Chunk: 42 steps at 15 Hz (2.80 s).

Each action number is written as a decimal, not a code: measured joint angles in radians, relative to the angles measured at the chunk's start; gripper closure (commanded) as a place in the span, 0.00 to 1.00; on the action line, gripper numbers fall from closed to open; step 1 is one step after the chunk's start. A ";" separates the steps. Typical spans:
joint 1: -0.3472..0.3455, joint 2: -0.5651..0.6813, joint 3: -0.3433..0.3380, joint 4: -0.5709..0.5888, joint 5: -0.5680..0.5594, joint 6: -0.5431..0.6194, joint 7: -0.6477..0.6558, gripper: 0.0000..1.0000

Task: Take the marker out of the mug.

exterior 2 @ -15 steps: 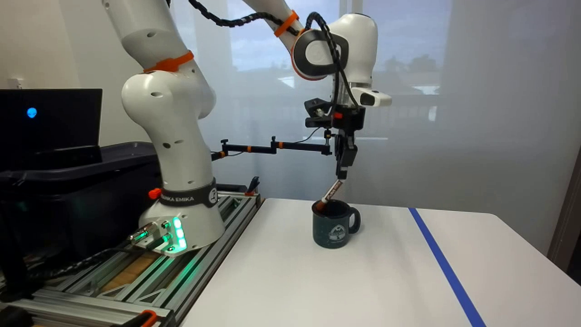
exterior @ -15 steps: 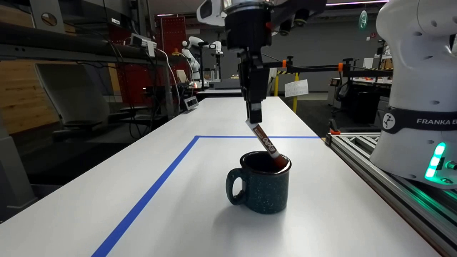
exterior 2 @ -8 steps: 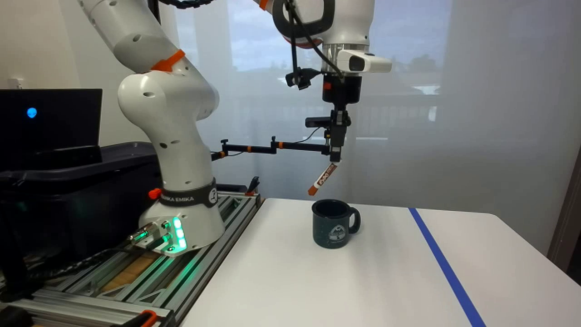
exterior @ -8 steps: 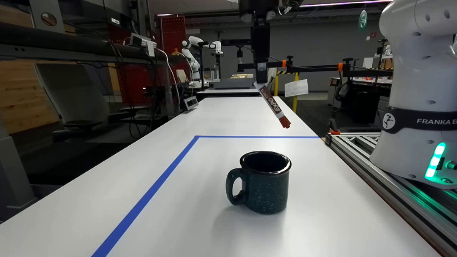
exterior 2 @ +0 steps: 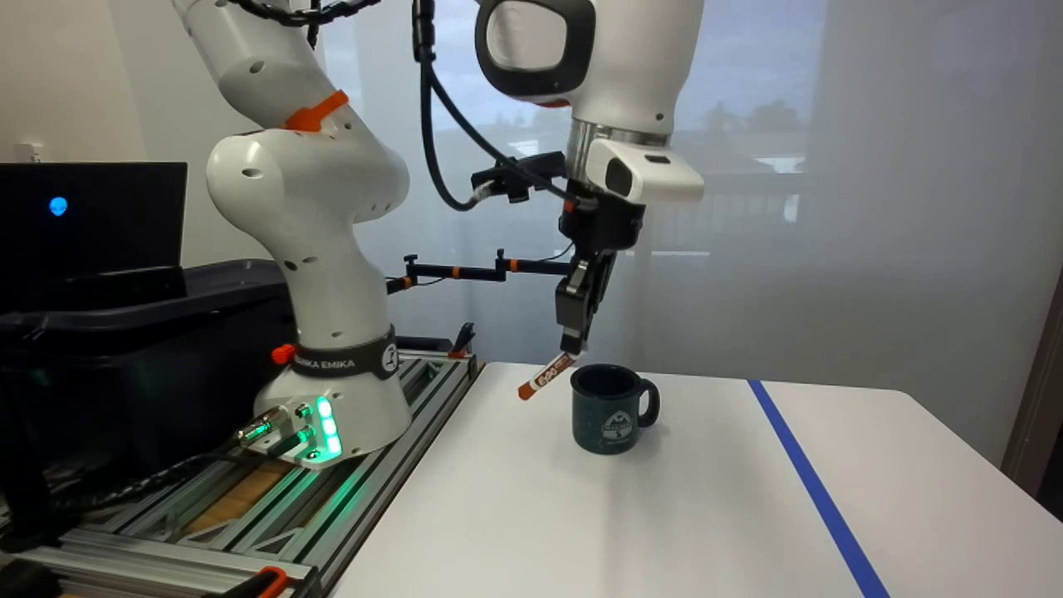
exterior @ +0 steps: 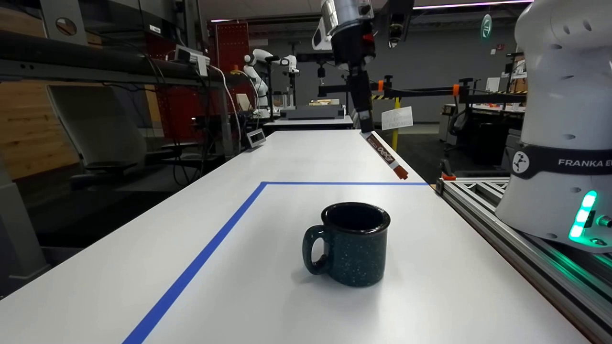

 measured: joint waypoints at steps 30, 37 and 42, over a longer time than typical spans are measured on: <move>0.139 0.570 0.045 0.129 -0.289 0.519 0.403 0.00; 0.136 0.380 0.085 0.086 -0.329 0.518 0.404 0.00; 0.126 0.277 0.123 0.052 -0.326 0.515 0.403 0.00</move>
